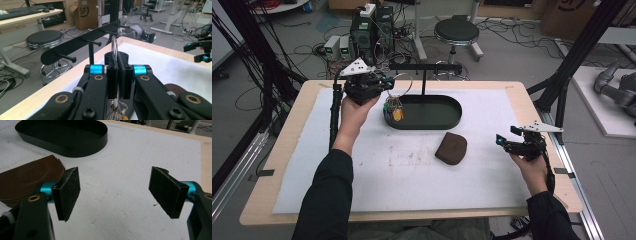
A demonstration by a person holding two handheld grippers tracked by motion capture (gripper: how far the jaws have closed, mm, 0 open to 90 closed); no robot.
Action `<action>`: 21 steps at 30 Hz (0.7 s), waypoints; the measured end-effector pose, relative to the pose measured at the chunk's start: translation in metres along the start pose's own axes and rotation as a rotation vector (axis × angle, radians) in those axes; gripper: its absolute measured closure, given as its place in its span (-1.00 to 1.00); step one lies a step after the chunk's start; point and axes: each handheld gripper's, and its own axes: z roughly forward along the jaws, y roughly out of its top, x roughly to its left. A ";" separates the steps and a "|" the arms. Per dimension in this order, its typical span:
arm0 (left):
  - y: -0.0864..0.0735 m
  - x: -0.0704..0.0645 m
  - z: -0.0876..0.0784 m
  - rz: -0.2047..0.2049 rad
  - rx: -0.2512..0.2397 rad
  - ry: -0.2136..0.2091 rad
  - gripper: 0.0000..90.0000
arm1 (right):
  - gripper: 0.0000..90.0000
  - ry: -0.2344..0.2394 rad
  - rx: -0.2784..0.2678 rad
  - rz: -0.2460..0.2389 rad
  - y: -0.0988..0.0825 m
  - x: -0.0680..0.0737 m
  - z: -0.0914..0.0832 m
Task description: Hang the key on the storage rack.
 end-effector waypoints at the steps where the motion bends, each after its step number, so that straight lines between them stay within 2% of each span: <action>1: 0.000 0.001 0.001 -0.003 0.001 0.003 0.93 | -0.43 0.001 0.000 0.000 0.000 0.000 0.000; 11: 0.001 0.013 0.011 -0.032 0.021 0.030 0.93 | -0.43 0.002 -0.003 0.001 0.000 -0.001 0.000; 21: -0.008 0.025 0.019 -0.084 0.034 0.061 0.93 | -0.43 0.005 -0.005 0.005 0.000 -0.002 0.000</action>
